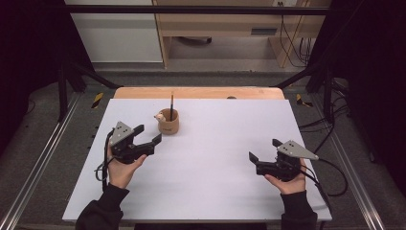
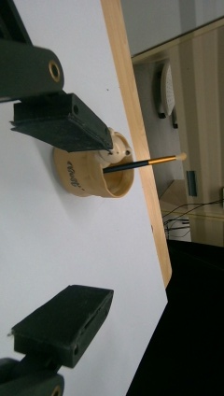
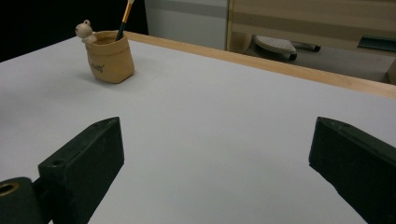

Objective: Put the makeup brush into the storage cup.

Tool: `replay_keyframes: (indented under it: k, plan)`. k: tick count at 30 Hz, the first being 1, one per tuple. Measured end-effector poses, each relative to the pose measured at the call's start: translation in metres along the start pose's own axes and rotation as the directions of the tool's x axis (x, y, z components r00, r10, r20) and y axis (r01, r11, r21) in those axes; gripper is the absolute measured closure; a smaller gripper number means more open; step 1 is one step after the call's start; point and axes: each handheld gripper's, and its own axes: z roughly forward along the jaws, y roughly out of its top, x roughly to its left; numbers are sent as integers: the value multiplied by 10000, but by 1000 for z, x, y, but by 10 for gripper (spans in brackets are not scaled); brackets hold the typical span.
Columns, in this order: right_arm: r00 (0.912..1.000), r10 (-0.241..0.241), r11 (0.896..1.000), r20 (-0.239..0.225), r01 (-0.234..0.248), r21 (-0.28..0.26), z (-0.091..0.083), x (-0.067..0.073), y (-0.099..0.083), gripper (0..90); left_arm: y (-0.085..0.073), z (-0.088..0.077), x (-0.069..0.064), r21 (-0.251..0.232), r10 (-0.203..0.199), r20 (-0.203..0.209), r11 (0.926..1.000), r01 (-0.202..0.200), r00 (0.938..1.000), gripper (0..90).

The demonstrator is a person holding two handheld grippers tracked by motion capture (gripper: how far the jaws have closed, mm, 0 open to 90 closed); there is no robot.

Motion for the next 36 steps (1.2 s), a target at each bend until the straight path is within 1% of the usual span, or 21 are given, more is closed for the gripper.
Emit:
replay_keyframes:
  k: [2,3,6,9,10,11,13,14,16,20,23,27,31,36]
  plan:
    - [10000,62,10000,10,-62,-12,-1,1,0,30,-6,-4,0,7,-43,-66,10000,43,10000,204]
    - [10000,-11,10000,18,11,-17,-1,0,0,29,-9,-7,1,10,-76,-109,10000,76,9999,197]
    - [10000,-8,10000,20,8,-1,-1,1,-1,27,-19,-14,2,-23,-237,-178,9997,237,9996,183]
    - [10000,-48,10000,14,48,45,-1,2,-2,24,-29,-20,3,42,-288,-244,9996,289,9993,169]
    - [10000,-48,10000,14,48,45,-1,2,-2,24,-29,-20,3,42,-288,-244,9996,289,9993,167]
    - [10000,-65,10000,17,64,63,-1,3,-2,22,-35,-24,3,33,-348,-233,9994,349,9991,163]
    - [10000,-65,9999,28,64,96,-1,4,-3,19,-41,-28,3,35,-347,-269,9994,348,9990,151]
    - [9999,-132,9998,30,131,127,-1,4,-3,17,-43,-29,3,112,-299,-303,9995,302,9991,147]
    - [9999,-116,9999,39,115,123,-1,4,-4,17,-44,-31,4,139,-288,-372,9995,294,9989,140]
    - [9998,-193,9996,51,192,195,-2,7,-6,16,-52,-41,5,-22,-564,-495,9984,563,9972,129]
    - [9998,-181,9997,26,180,153,-3,7,-8,18,-54,-45,6,-18,-669,-451,9978,669,9967,130]
    - [10000,-11,9999,-18,12,162,-4,5,-12,21,-56,-48,7,42,-737,-422,9973,740,9964,130]
    - [10000,-16,9998,-12,16,214,-4,4,-14,21,-58,-48,8,110,-737,-434,9972,743,9963,131]
    - [10000,-9,9996,18,9,279,-3,3,-16,24,-60,-47,9,325,-748,-471,9965,764,9961,135]
